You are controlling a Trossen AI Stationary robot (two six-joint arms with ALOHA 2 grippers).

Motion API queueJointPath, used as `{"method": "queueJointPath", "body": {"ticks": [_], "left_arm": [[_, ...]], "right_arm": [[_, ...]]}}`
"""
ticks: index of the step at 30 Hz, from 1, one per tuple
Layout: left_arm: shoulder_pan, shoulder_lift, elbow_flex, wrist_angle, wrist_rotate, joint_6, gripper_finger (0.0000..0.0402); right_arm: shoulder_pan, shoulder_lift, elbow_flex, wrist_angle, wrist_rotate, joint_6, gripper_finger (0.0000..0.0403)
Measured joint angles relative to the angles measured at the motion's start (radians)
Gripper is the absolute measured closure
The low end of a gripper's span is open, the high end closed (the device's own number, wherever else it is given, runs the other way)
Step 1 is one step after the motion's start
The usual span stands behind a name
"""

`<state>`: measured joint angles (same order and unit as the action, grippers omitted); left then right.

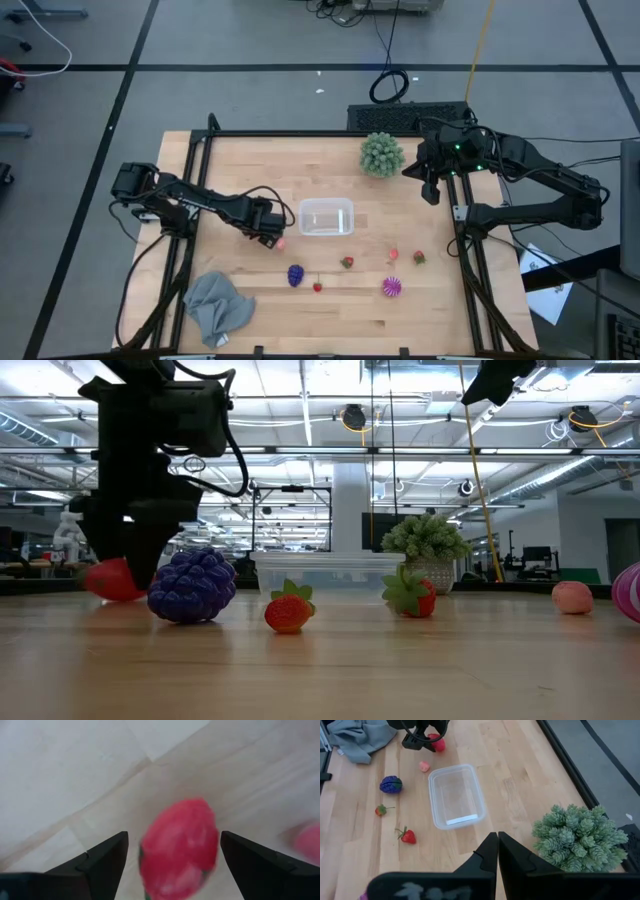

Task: Pick and placing Produce into tupperware
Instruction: Put the red dragon fruit into the transparent bin

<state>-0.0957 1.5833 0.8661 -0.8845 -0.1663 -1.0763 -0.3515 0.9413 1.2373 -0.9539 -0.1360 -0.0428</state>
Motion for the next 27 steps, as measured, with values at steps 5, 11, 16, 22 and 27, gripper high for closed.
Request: {"method": "queueJointPath", "body": {"ticks": [5,11,16,22,27], "left_arm": [[0.0,0.0,0.0,0.0,-0.004,0.008,0.0078],[0.0,0.0,0.0,-0.001,-0.003,0.018,0.0078],[-0.001,0.0,0.0,-0.002,-0.001,0.021,0.0078],[-0.001,0.0,0.0,-0.003,0.002,0.027,0.0098],[-0.001,0.0,0.0,-0.003,0.002,0.027,0.0156]], "right_arm": [[0.0,0.0,0.0,0.0,0.0,0.031,0.0399],[0.0,0.0,0.0,0.0,0.0,0.031,0.0399],[0.0,0.0,0.0,0.0,0.0,0.031,0.0399],[0.0,0.0,0.0,0.0,0.0,0.031,0.0399],[0.0,0.0,0.0,0.0,0.0,0.031,0.0399]]}}
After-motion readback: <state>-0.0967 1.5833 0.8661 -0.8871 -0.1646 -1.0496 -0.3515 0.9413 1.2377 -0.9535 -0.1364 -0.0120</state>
